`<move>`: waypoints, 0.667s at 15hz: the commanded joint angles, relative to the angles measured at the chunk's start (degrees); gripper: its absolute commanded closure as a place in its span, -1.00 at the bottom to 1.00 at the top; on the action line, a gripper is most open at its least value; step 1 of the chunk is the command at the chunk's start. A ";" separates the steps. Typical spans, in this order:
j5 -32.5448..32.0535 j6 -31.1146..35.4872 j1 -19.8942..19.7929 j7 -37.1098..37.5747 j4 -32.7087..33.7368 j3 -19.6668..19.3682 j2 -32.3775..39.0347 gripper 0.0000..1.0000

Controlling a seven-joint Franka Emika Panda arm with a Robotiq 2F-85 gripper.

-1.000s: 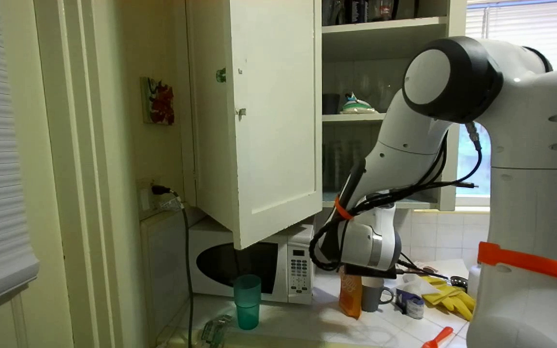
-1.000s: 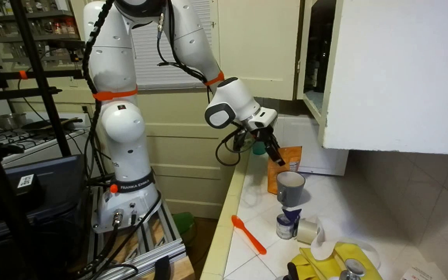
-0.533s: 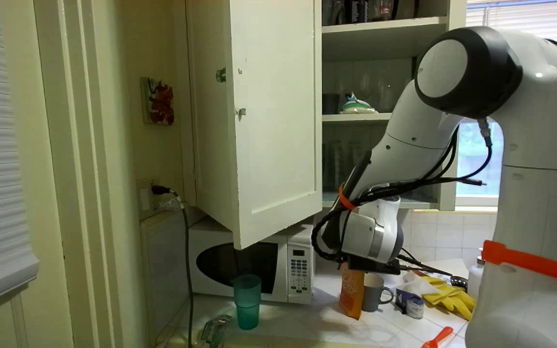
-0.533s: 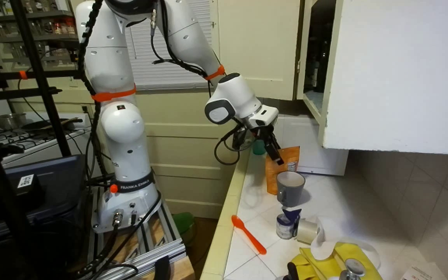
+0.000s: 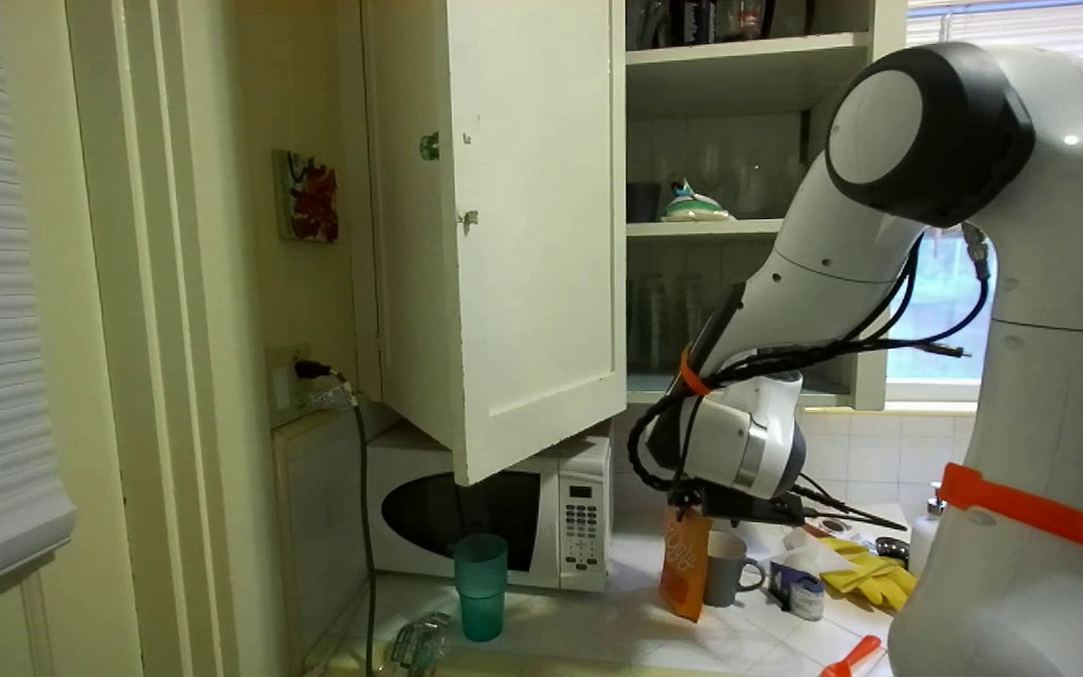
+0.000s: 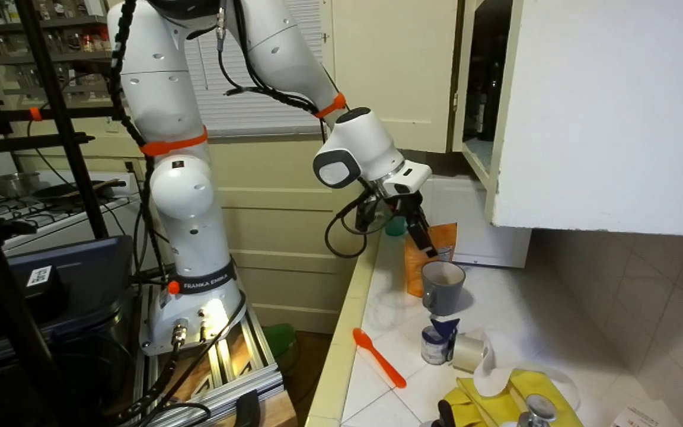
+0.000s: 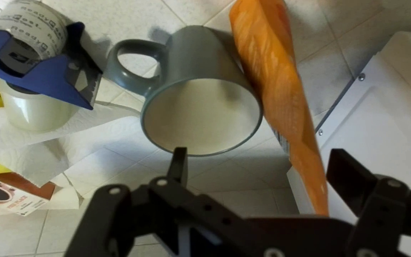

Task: Move the orange packet from the bottom shelf and place it to the right of the microwave

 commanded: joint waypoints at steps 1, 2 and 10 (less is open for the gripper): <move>-4.05 -6.94 -5.36 0.19 -1.03 2.44 -5.51 -1.00; -6.21 -8.93 -7.21 1.29 -1.10 3.49 -7.04 -1.00; -24.24 -32.71 -14.03 15.40 2.25 8.15 -22.46 -1.00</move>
